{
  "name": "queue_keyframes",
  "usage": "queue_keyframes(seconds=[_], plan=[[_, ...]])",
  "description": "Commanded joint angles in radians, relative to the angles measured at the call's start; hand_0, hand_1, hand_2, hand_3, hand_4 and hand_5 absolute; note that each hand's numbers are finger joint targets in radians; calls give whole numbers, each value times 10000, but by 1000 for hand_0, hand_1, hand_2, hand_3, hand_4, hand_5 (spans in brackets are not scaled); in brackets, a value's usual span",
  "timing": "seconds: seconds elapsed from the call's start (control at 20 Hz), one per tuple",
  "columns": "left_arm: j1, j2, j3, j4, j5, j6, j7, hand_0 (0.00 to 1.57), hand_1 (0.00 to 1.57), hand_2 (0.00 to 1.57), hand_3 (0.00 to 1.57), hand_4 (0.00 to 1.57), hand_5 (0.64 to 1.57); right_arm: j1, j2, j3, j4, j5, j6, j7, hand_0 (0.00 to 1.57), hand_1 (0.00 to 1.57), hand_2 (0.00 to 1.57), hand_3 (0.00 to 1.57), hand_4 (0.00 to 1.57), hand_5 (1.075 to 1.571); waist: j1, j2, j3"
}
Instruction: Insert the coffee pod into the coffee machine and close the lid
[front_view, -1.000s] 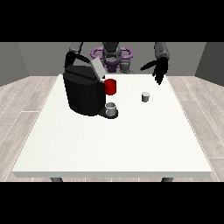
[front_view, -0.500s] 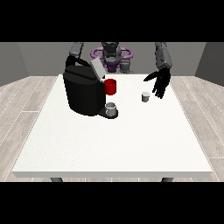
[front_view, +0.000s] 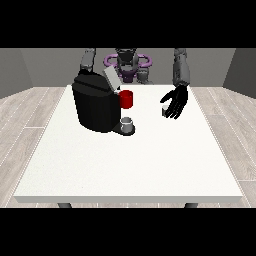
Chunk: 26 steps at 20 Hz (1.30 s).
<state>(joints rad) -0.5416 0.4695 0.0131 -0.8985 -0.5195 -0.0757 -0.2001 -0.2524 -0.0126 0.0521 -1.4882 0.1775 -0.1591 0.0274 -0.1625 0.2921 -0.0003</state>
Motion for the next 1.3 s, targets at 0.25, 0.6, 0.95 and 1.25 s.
queue_keyframes(seconds=[0.25,0.6,0.95,1.25], plan=[[-686,346,-593,1071,-1663,643,-313,924,924,1016,845,413,1571,-193,-86,-27,639,121,126,-63,0,0,0,0,0,1571,-135,-82,1],[-1084,403,-1195,1953,-2675,193,-76,757,757,928,769,348,1571,-718,119,-13,945,-79,63,-4,0,0,0,0,0,1571,-180,171,2],[-782,-167,-1175,2644,-3112,625,-679,909,909,1050,956,411,1571,-167,-121,-345,1213,-491,283,-178,0,0,0,0,0,1571,23,-565,0],[-1621,-362,-431,2745,-2541,623,-1192,1369,1369,1368,1298,482,1571,17,-106,34,1370,412,-332,-87,0,0,0,0,0,1571,-245,-592,-7]])
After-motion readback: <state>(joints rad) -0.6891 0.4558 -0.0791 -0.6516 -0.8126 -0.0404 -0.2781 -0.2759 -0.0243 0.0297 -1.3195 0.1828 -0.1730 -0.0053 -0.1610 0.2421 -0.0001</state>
